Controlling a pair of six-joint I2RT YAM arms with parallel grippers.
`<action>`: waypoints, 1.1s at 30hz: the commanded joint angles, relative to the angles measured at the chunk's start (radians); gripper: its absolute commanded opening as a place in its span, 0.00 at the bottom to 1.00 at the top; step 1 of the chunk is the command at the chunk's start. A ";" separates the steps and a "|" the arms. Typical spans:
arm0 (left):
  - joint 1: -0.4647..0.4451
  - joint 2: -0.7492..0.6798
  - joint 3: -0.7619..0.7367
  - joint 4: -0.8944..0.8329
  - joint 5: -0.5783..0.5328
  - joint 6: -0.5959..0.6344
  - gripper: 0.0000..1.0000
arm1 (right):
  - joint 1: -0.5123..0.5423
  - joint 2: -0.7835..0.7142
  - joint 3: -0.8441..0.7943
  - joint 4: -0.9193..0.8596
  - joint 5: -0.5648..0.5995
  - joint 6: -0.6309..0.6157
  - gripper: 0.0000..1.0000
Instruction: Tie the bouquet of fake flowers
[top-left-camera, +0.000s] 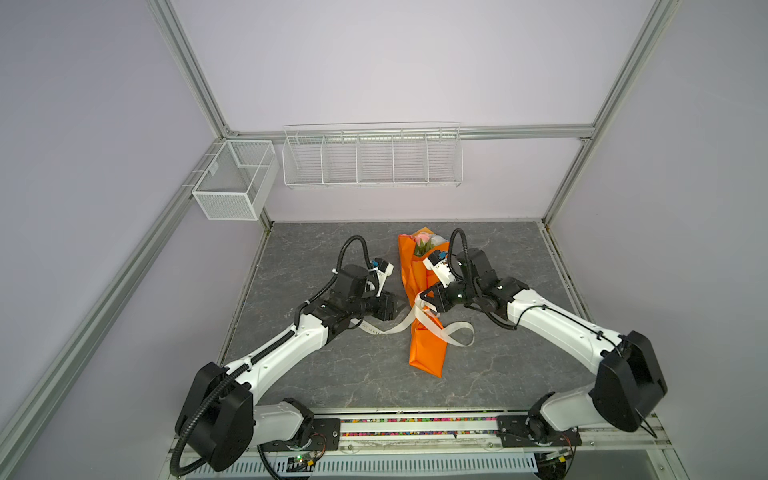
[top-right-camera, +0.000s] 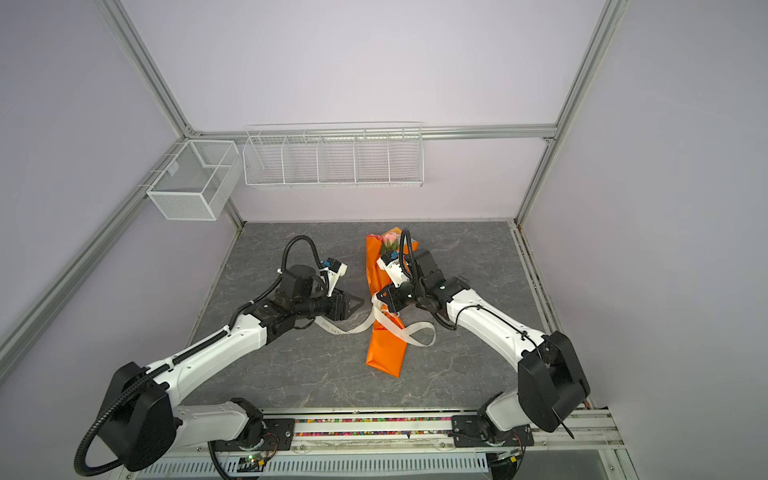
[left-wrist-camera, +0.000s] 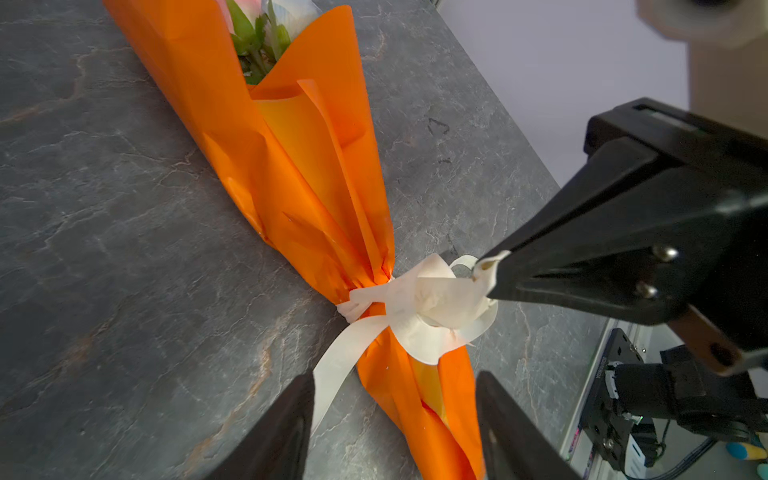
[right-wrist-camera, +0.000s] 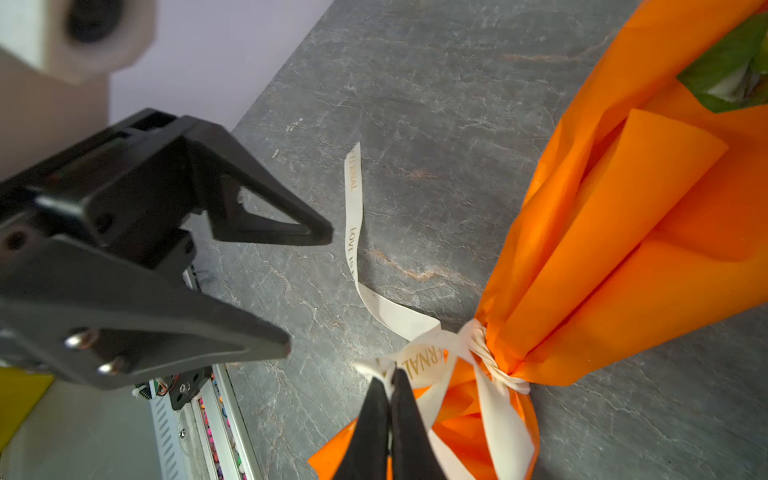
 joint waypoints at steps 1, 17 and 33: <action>-0.002 0.034 0.053 0.073 0.078 0.007 0.60 | 0.006 -0.031 -0.020 0.061 -0.044 -0.040 0.08; 0.014 -0.079 -0.191 0.411 0.097 -0.629 0.41 | 0.000 0.053 0.057 -0.028 -0.104 0.277 0.09; -0.128 -0.003 -0.118 0.363 -0.076 -0.311 0.47 | 0.002 0.139 0.121 -0.019 -0.125 0.510 0.12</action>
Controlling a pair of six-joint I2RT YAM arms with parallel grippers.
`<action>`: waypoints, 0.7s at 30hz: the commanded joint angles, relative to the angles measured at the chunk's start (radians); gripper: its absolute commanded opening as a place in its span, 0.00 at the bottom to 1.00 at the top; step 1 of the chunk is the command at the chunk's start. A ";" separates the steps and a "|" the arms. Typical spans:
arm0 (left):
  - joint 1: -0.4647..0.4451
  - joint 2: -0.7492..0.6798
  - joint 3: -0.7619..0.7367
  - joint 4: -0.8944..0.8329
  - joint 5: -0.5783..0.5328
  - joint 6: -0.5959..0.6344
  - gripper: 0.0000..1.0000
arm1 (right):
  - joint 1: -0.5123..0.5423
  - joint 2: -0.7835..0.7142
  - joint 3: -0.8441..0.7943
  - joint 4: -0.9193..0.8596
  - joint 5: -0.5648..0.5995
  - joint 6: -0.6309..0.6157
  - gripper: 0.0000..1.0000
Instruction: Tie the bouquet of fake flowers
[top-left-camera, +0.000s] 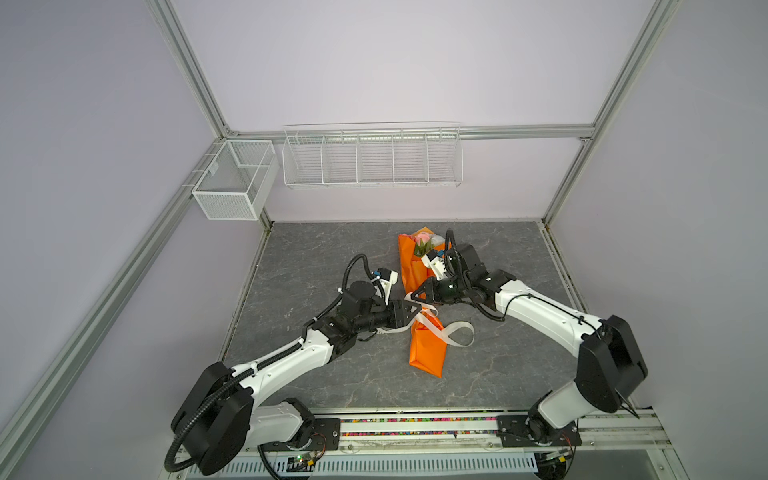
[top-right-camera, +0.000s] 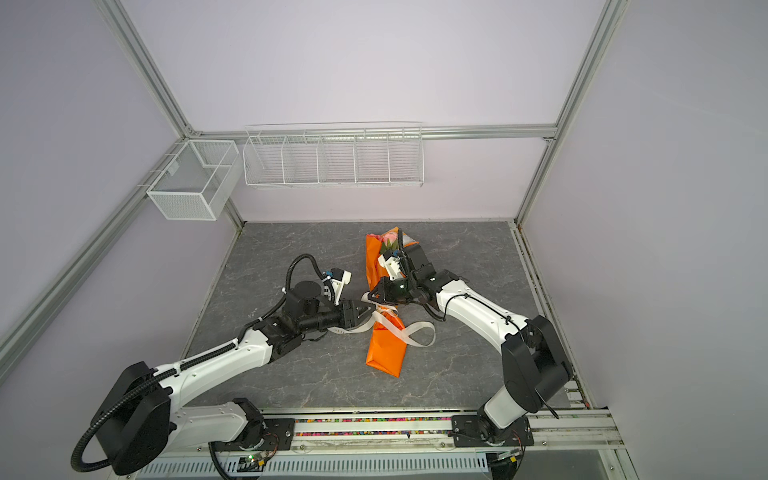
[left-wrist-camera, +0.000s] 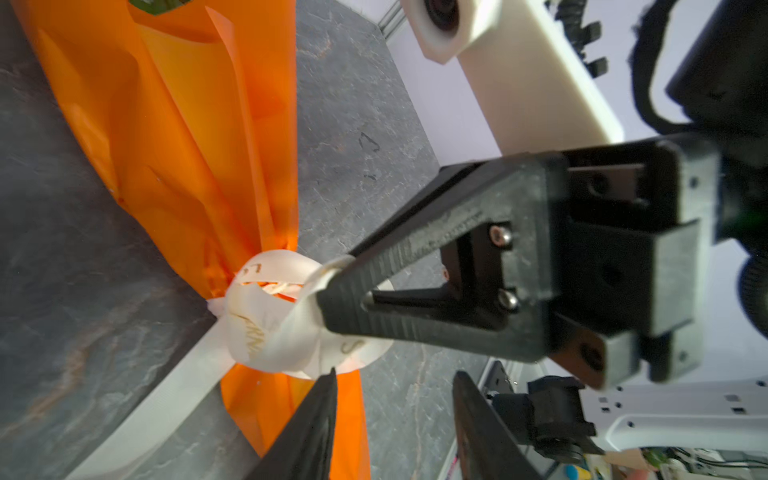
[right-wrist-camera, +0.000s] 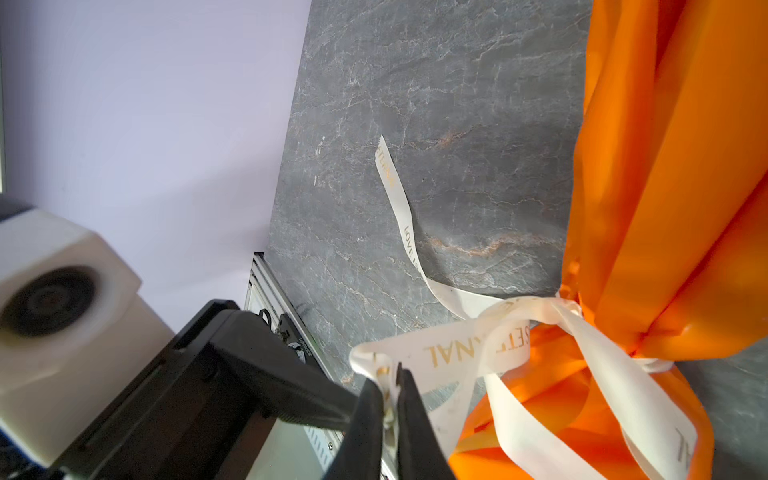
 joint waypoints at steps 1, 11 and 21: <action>-0.003 0.032 0.055 0.025 -0.059 0.092 0.47 | -0.001 0.005 0.023 0.012 -0.008 0.040 0.12; -0.004 0.132 0.100 0.045 -0.039 0.098 0.50 | 0.000 0.006 0.029 0.010 -0.015 0.035 0.13; -0.004 0.139 0.041 0.154 -0.117 -0.032 0.10 | 0.000 -0.014 0.019 -0.049 -0.001 -0.010 0.18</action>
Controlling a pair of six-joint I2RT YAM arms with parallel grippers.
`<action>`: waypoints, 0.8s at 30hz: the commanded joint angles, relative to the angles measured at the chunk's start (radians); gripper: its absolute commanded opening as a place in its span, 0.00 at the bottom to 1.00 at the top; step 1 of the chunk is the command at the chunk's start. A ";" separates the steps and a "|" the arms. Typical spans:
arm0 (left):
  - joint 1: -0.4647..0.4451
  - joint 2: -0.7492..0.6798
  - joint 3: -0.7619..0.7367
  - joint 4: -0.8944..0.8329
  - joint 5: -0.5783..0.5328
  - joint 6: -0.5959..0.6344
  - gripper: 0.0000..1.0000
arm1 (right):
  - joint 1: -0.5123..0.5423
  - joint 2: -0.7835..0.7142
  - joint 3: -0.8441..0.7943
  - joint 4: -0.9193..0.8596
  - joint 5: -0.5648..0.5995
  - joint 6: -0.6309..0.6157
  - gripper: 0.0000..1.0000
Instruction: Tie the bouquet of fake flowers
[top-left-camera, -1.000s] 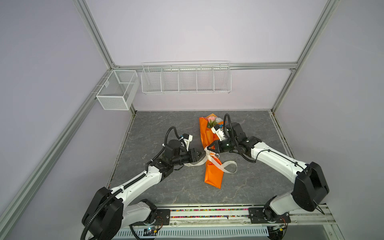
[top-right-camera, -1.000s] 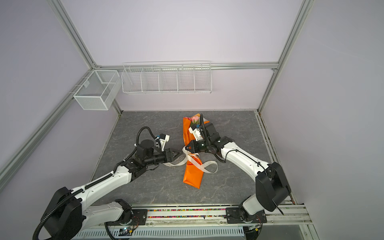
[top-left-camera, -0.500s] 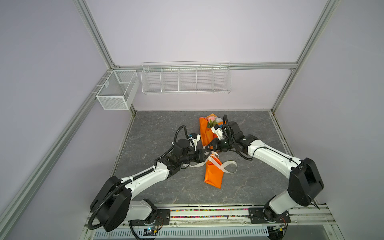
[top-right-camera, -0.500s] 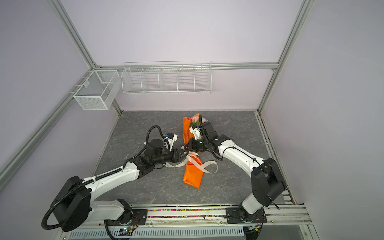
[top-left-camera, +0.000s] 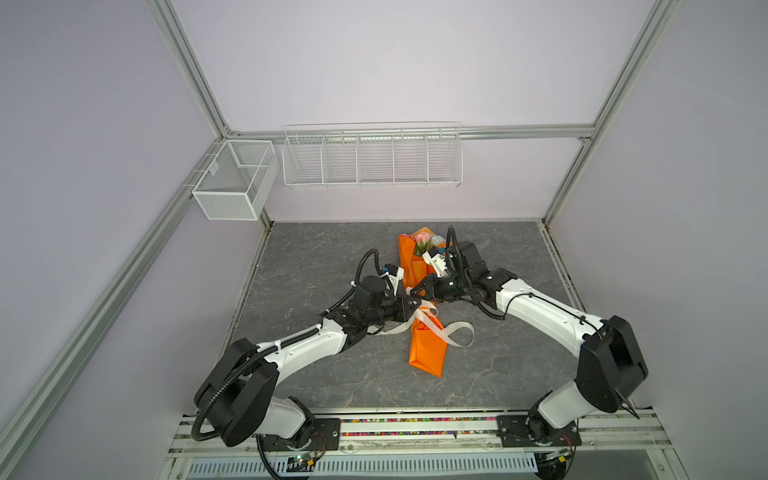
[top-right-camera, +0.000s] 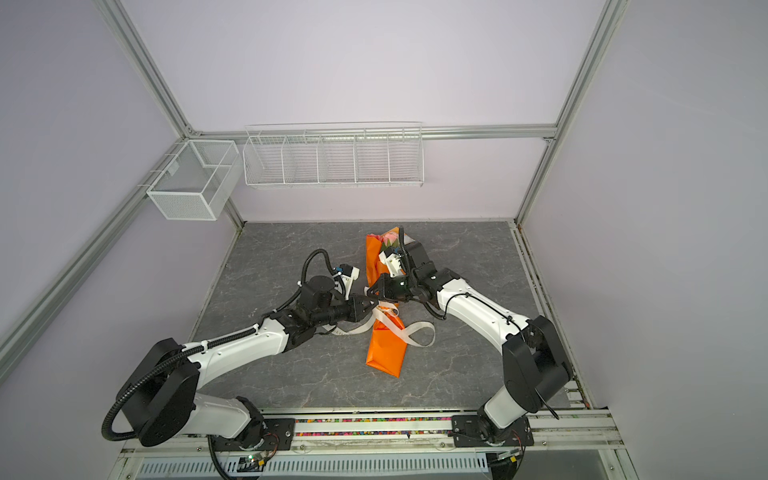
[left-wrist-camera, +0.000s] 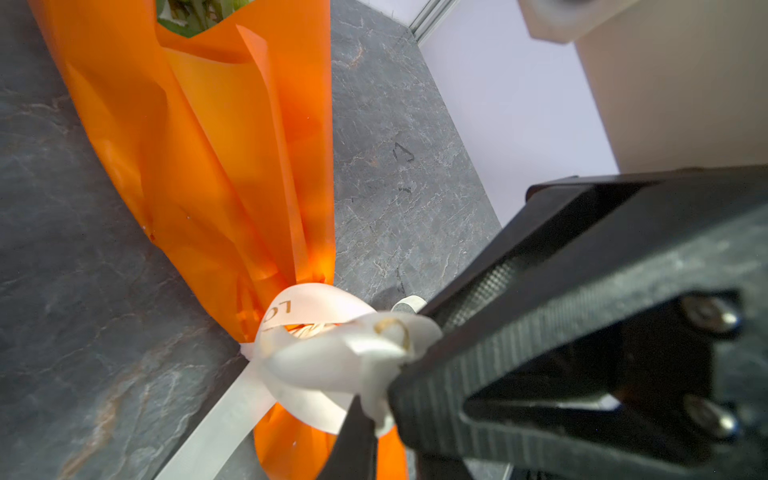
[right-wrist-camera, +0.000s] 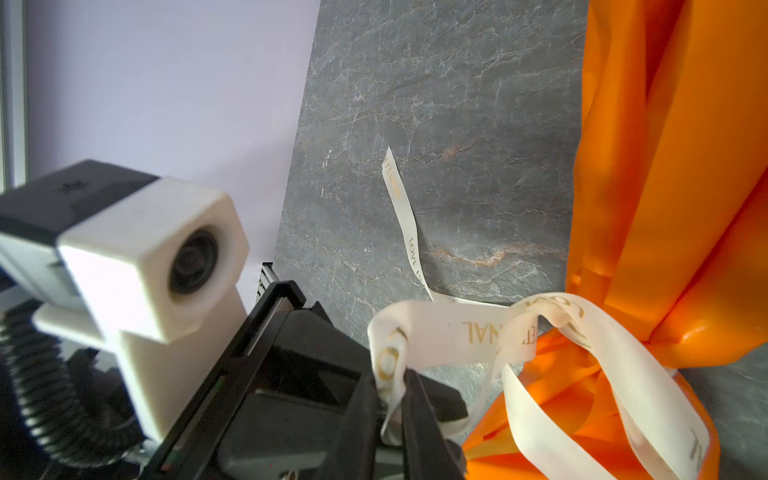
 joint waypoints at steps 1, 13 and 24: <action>0.004 -0.002 -0.023 0.112 -0.051 -0.059 0.07 | 0.002 -0.018 0.008 -0.077 -0.002 -0.039 0.19; 0.004 -0.013 -0.055 0.141 -0.042 -0.094 0.02 | -0.053 -0.308 -0.273 -0.216 0.186 -0.379 0.52; 0.004 -0.024 -0.058 0.132 -0.033 -0.117 0.02 | 0.111 -0.219 -0.377 -0.089 0.389 -0.542 0.54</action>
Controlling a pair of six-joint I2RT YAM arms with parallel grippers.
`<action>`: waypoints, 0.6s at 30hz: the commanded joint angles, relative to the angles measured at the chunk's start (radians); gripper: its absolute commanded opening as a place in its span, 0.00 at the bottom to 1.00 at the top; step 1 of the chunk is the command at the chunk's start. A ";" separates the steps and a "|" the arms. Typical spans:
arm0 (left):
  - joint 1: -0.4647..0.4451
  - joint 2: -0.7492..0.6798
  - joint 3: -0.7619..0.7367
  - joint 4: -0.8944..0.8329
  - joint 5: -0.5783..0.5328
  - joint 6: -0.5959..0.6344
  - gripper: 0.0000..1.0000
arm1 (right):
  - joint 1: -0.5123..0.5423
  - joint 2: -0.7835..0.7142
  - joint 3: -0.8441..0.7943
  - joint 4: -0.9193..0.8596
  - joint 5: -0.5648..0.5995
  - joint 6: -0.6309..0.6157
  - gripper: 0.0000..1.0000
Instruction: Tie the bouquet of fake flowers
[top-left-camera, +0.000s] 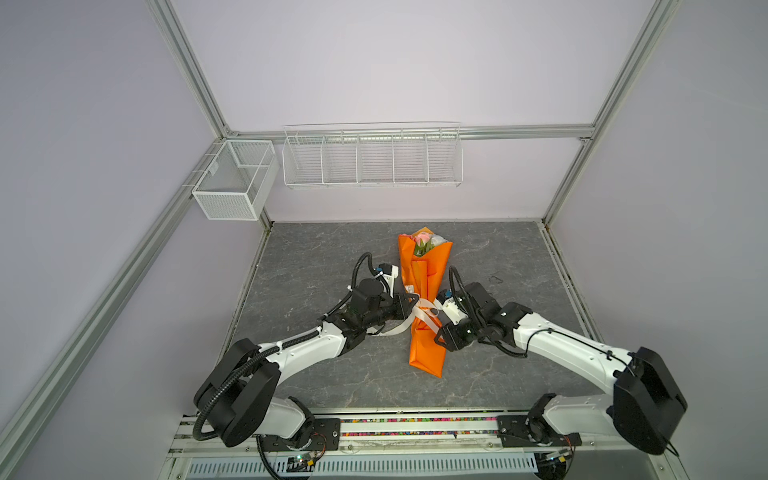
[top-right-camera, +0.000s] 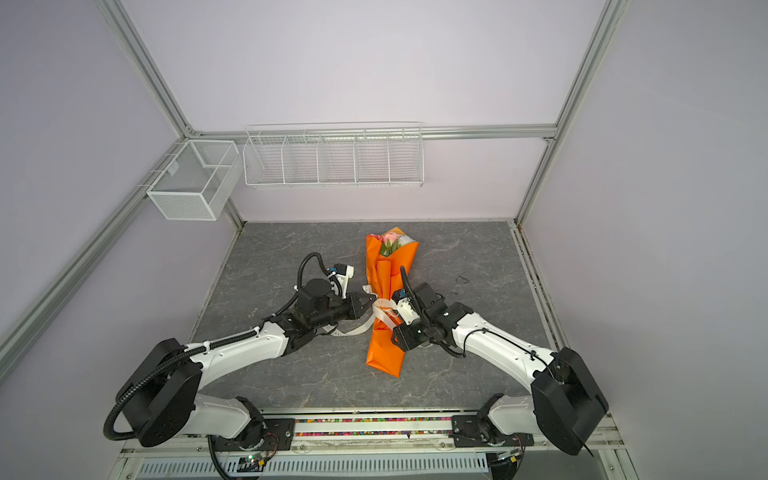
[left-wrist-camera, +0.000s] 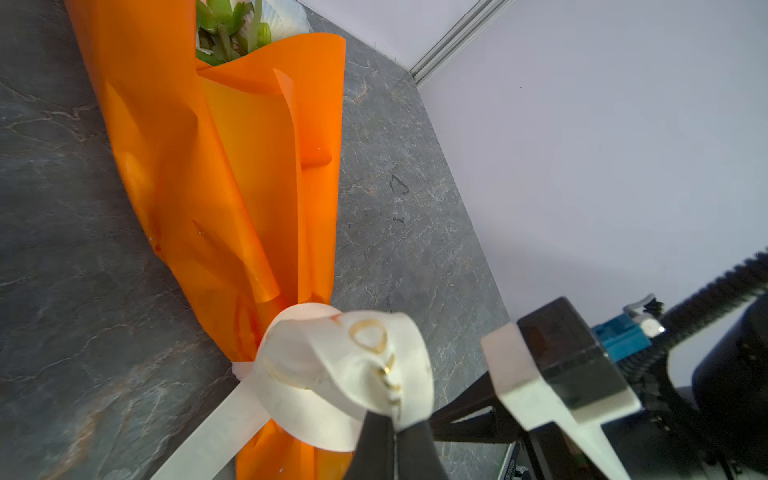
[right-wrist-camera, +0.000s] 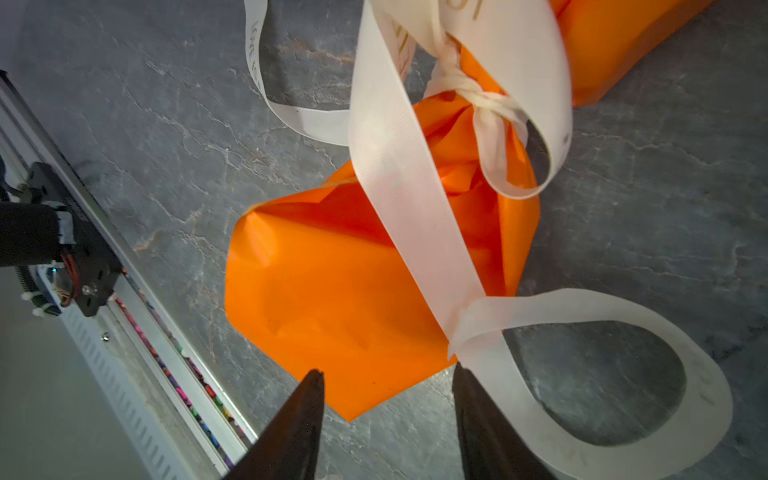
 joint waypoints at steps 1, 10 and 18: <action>0.004 -0.023 -0.016 0.020 0.002 -0.014 0.03 | 0.015 0.019 -0.026 0.097 0.079 -0.083 0.54; 0.004 -0.022 -0.013 0.020 0.007 -0.015 0.02 | 0.020 0.117 0.004 0.149 0.113 -0.159 0.47; 0.004 -0.022 -0.009 0.012 0.009 -0.014 0.02 | 0.020 0.126 0.022 0.136 0.163 -0.129 0.21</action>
